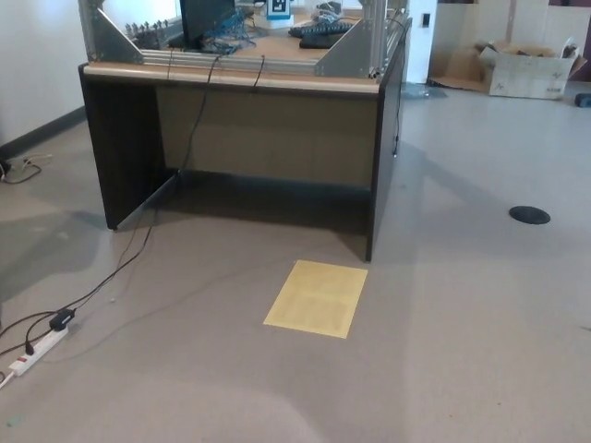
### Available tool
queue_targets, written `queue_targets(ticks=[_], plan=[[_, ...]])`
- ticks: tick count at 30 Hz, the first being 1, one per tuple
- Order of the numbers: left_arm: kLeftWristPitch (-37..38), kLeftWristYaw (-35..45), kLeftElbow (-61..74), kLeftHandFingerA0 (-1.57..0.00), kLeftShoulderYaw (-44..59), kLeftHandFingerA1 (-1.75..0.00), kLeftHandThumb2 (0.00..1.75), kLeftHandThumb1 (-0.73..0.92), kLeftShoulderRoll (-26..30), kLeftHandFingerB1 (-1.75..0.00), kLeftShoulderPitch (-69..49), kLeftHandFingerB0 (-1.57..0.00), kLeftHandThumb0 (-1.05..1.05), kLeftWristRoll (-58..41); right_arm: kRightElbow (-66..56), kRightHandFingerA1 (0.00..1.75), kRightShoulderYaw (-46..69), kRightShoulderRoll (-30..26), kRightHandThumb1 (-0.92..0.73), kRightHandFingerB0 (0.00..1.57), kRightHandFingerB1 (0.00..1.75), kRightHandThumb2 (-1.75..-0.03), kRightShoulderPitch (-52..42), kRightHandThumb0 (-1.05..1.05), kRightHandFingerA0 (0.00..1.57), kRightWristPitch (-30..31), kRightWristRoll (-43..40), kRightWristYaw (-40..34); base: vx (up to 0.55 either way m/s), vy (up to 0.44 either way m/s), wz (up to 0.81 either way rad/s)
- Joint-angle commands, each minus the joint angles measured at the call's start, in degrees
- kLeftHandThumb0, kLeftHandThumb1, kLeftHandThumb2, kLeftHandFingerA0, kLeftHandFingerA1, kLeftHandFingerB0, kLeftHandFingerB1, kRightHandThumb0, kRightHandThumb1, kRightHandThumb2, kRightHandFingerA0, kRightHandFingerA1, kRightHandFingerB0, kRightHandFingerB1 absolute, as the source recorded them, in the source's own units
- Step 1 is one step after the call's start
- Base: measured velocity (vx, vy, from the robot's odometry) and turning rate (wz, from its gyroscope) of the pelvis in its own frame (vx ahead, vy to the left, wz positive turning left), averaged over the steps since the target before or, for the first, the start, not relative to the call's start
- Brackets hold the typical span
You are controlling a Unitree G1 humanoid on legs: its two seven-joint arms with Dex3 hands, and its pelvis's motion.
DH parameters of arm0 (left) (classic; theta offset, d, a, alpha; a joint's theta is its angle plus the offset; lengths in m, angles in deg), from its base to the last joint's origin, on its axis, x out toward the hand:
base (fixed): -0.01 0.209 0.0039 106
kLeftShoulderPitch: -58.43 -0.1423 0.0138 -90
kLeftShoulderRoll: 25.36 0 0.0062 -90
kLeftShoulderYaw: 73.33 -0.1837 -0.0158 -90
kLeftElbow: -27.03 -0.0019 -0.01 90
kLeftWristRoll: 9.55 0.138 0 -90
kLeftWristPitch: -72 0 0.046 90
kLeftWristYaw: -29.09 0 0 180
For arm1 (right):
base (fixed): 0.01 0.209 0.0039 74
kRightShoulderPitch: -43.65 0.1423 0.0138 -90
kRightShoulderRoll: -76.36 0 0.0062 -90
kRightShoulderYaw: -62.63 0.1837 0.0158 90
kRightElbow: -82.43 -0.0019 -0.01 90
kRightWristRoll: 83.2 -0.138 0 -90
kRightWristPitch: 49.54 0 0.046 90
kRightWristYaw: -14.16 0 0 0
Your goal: A person hands over a black lunchbag to the robot and the robot uses its left hand to grab the strips of the lunchbag, the gives it back to the person.
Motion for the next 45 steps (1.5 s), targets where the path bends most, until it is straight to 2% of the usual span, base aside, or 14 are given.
queue_targets(ticks=[1,5,6,7,9,10,11,12,18,22,30,32,38,45], plan=[[14.27,-0.46,2.5,-0.01,2.32,-0.35,0.75,0.38,3.83,-0.34,1.54,-0.07,-0.55,-2.05,1.83,0.43,-0.32,-1.22,-0.75,0.4,0.38,-0.62,2.11,-0.59,0.47,-10.97,1.26,-4.22,0.0,0.0,0.0],[13.31,1.5,9.73,-0.1,3.53,-0.29,0.75,0.45,5.83,-0.24,2.05,-0.1,-0.72,-2.58,2.27,0.43,-0.59,-1.28,-0.75,0.4,0.38,-0.62,2.2,-0.6,0.47,-12.02,1.67,-4.81,0.0,0.0,0.0],[14.28,2.39,13.38,-0.1,4.23,-0.25,0.59,0.52,6.41,-0.22,2.45,-0.12,-0.67,-3.63,2.35,0.43,-0.48,-1.05,-0.75,0.4,0.38,-0.62,2.14,-0.59,0.47,-12.43,1.36,-4.71,0.0,0.0,0.0],[13.95,3.94,19.93,-0.04,4.82,-0.25,0.77,0.42,7.75,-0.25,3.25,-0.08,-0.65,-4.6,2.1,0.42,-0.59,-1.03,-0.75,0.39,0.38,-0.62,1.98,-0.59,0.45,-12.29,1.47,-4.7,0.0,0.0,0.0],[10.39,6.15,28.52,-0.04,5.62,-0.23,0.76,0.41,8.92,-0.24,3.77,-0.07,-0.63,-6.19,2.11,0.42,-0.84,-1.14,-0.75,0.4,0.38,-0.62,2.08,-0.6,0.46,-12.37,1.94,-5.26,0.0,0.0,0.0],[8.03,6.76,32.36,-0.03,5.93,-0.25,0.56,0.53,9.69,-0.25,5.28,-0.07,-0.62,-6.33,2.19,0.42,-0.83,-1.21,-0.75,0.4,0.38,-0.63,2.69,-0.61,0.47,-12.22,2.08,-5.6,0.0,0.0,0.0],[6.7,7.1,34.8,0.0,6.06,-0.23,0.8,0.41,10.24,-0.24,7.24,-0.06,-0.63,-6.36,2.43,0.43,-0.67,-1.31,-0.75,0.4,0.38,-0.62,3.54,-0.6,0.47,-12.18,1.94,-5.59,0.0,0.0,0.0],[3.07,8.25,39.57,-0.01,6.32,-0.17,0.79,0.42,11.22,-0.2,11.22,-0.06,-0.66,-7.32,2.68,0.42,-0.23,-1.28,-0.75,0.4,0.38,-0.62,4.91,-0.59,0.47,-12.13,1.35,-5.19,0.0,0.0,0.0],[-2.77,10.86,48.98,-0.01,6.67,-0.16,0.8,0.42,13.5,-0.19,21.09,-0.02,-0.63,-9.2,2.53,0.42,0.11,-1.5,-0.75,0.4,0.38,-0.62,6.4,-0.6,0.47,-12.19,0.99,-4.84,0.0,0.0,0.0],[-11.11,14.18,55.78,0.0,4.85,-0.13,0.84,0.46,15.57,-0.17,30.88,-0.02,-0.71,-9.42,2.38,0.42,0.48,-1.42,-0.74,0.41,0.38,-0.62,6.54,-0.6,0.47,-12.0,0.49,-4.69,0.0,0.0,0.0],[-19.09,17.16,58.19,0.0,-0.55,-0.1,0.82,0.45,14.17,-0.14,46.27,-0.02,-0.71,-5.44,2.87,0.42,0.26,-1.35,-0.74,0.42,0.39,-0.62,7.47,-0.61,0.46,-10.84,1.07,-5.2,0.0,0.0,0.0],[-18.88,17.25,56.84,-0.01,-2.16,-0.07,0.81,0.46,12.88,-0.14,49.93,-0.07,-0.74,-4.82,2.87,0.42,0.47,-1.38,-0.74,0.42,0.39,-0.62,7.39,-0.59,0.47,-11.09,0.63,-4.66,0.0,0.0,0.0],[-22.21,18.34,56.83,0.0,-5.77,-0.04,0.83,0.48,11.0,-0.09,55.63,-0.03,-0.77,-3.17,3.13,0.42,0.82,-1.08,-0.72,0.43,0.39,-0.62,6.19,-0.59,0.48,-12.15,-0.03,-4.38,0.0,0.0,0.0],[-26.73,18.68,57.1,0.0,-14.22,0.0,0.82,0.48,4.42,-0.07,64.77,-0.04,-0.77,1.17,3.79,0.43,0.16,-0.81,-0.73,0.42,0.39,-0.62,5.81,-0.61,0.48,-12.6,1.03,-5.18,0.0,0.0,0.0]])
